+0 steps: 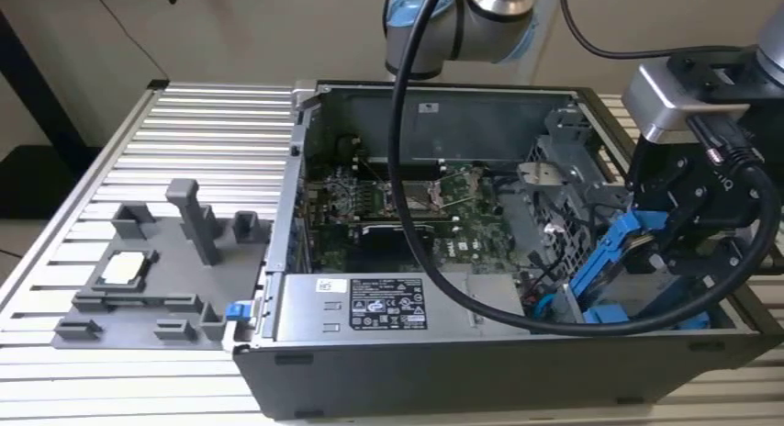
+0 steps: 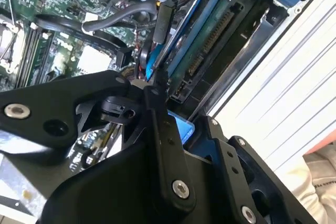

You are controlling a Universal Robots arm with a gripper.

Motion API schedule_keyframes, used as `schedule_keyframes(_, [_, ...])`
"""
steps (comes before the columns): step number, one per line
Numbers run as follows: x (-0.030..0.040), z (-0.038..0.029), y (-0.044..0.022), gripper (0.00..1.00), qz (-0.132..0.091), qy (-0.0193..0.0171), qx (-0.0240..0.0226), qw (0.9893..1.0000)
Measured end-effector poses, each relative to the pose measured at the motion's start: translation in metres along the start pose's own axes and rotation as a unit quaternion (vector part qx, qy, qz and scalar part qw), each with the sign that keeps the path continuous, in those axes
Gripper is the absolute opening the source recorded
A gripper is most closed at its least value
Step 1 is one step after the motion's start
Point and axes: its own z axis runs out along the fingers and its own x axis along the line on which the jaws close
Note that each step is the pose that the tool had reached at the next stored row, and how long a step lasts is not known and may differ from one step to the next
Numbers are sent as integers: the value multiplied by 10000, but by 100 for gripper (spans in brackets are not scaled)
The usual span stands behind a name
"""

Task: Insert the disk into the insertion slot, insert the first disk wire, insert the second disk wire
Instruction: 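Insert the disk into the insertion slot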

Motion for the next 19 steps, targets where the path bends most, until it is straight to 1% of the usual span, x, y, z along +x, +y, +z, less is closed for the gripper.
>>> schedule_keyframes(1, [0, 0, 0, 34, 0, 0, -1, 10000])
schedule_keyframes(5, [0, 0, 1, 34, 1, -2, -5, 10000])
schedule_keyframes(7, [1, 0, 0, 36, 1, -1, -4, 10000])
schedule_keyframes(8, [1, -1, 0, 42, 1, 0, -4, 10000])
schedule_keyframes(10, [1, -10, 0, 42, 1, 1, -8, 10000])
schedule_keyframes(12, [-5, -61, 0, 42, 2, 0, -16, 10000])
schedule_keyframes(15, [-18, -178, 1, 42, 2, 1, -17, 10000])
schedule_keyframes(16, [-21, -204, 1, 42, 2, 3, -17, 10000])
schedule_keyframes(18, [-22, -213, 4, 42, 1, 1, -13, 10000])
schedule_keyframes(19, [-22, -213, 7, 42, 0, -3, 3, 10000])
